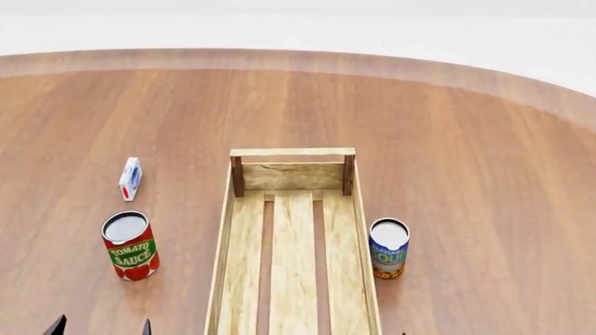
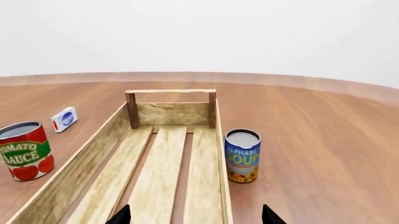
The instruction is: Pick up the butter and put it in the tray.
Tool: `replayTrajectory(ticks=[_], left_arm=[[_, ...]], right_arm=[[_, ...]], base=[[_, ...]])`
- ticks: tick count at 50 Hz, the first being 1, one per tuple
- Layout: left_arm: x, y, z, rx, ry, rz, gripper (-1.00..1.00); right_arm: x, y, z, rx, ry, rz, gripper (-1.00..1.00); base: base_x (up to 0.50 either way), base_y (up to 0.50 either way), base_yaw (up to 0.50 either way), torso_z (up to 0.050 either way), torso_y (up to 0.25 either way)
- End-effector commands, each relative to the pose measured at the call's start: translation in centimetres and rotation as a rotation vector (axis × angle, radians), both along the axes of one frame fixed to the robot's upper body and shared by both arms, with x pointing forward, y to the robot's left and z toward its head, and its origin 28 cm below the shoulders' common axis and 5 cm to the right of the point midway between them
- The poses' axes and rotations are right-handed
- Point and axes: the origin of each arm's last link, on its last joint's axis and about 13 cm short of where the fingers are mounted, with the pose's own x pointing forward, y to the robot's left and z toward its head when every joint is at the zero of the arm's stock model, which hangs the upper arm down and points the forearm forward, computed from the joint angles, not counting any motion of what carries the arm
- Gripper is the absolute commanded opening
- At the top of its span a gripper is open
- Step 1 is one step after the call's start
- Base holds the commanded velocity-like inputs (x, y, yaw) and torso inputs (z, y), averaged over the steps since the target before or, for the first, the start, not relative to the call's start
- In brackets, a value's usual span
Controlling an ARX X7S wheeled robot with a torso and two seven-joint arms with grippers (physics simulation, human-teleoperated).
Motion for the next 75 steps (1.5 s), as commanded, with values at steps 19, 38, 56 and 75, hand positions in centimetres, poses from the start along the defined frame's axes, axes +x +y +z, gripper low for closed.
replayTrajectory(ticks=[19, 38, 56, 75], left_arm=[[0.3, 0.2, 0.1, -0.027, 0.003, 0.012, 1.00], [0.0, 0.2, -0.2, -0.033, 0.004, 0.015, 1.00], [0.2, 0.2, -0.3, -0.036, 0.010, 0.016, 1.00], [0.3, 0.2, -0.2, -0.036, 0.017, 0.013, 1.00]], right_arm=[[3.7, -1.9, 11.0, 0.072, 0.133, -0.033, 1.00], [4.5, -2.0, 13.6, 0.082, 0.172, 0.121, 1.00], [7.8, -3.5, 17.6, -0.462, 0.338, 0.375, 1.00], [7.3, -4.0, 17.8, -0.773, 0.454, 0.537, 1.00]], base=[[0.00, 0.00, 0.00, 0.000, 0.000], [0.00, 0.00, 0.00, 0.000, 0.000], [0.00, 0.00, 0.00, 0.000, 0.000], [0.00, 0.00, 0.00, 0.000, 0.000]])
